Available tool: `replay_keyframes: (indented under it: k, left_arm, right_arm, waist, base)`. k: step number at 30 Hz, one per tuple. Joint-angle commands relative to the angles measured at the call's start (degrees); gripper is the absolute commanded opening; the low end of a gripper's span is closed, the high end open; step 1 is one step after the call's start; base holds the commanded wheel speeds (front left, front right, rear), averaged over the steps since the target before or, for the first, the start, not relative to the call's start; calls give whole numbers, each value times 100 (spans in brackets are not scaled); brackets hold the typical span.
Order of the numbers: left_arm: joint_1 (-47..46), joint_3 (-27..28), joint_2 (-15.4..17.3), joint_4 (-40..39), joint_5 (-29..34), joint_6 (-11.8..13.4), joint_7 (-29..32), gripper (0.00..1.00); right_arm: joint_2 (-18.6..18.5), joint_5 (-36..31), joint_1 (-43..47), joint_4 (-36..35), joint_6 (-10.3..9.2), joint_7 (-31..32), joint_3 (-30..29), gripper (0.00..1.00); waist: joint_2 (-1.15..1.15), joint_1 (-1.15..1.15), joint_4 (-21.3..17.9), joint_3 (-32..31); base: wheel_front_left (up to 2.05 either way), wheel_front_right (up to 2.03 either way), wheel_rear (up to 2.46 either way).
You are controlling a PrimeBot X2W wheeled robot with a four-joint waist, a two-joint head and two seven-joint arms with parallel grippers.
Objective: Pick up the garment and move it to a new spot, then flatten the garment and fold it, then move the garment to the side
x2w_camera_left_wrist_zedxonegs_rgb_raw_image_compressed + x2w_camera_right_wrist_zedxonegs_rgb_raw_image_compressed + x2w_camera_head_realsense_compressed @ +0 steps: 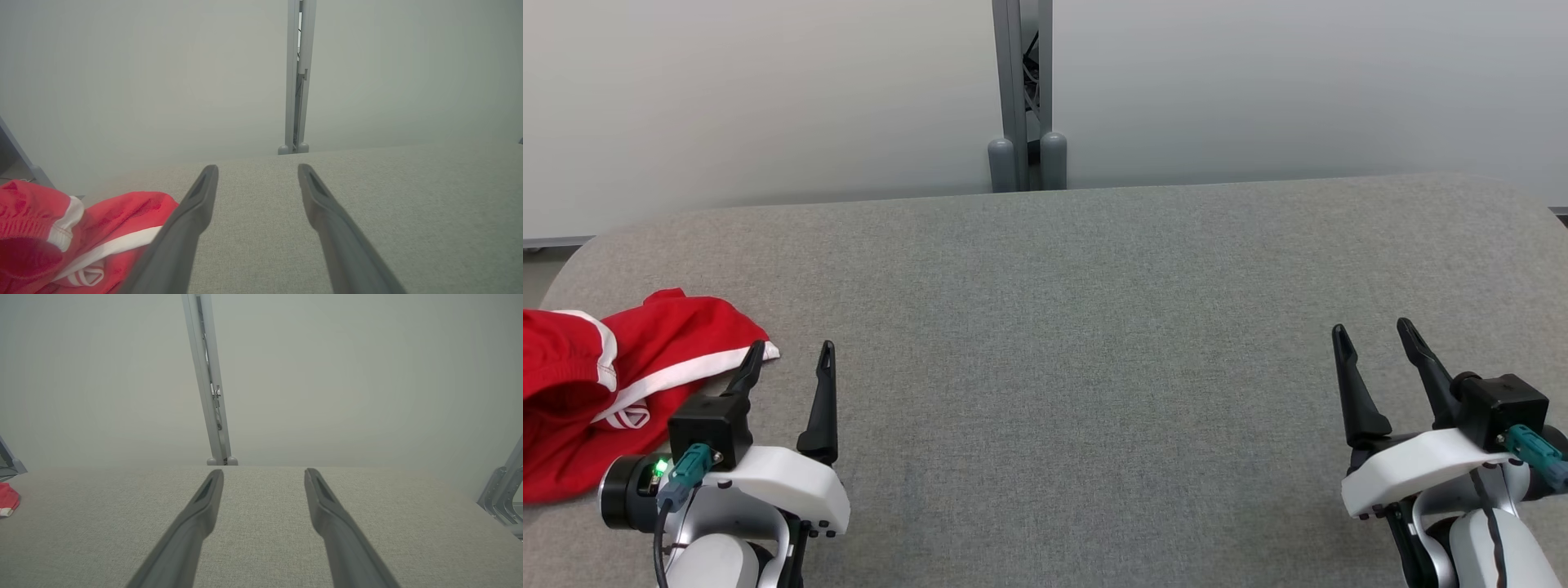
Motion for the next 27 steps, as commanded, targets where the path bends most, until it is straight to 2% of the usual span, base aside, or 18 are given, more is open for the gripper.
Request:
replay_keyframes:
  k: [1,10,14,19,27]
  left_arm:
    - [-50,12,27,5,-41,32,-14,100]
    - [-79,-21,19,35,-108,30,22,100]
    - [-123,-33,9,55,-143,8,18,100]
    - [-118,-21,25,70,-168,33,8,100]
    - [-46,71,44,45,-258,118,-26,100]
  right_arm:
    - [-39,68,-69,21,0,-58,-20,100]
    - [-38,105,-74,86,0,-91,-29,100]
    - [-35,148,-32,106,0,-91,-15,100]
    - [-35,204,7,94,0,-78,87,100]
    - [-37,318,14,60,0,-95,229,100]
  waist:
    - [0,0,2,2]
    - [0,0,32,-21]
    - [0,0,161,-55]
    - [0,0,496,-79]
    - [0,0,1325,-64]
  base:
    - [0,0,0]
    - [0,0,0]
    - [0,0,0]
    - [0,0,0]
    - [0,0,0]
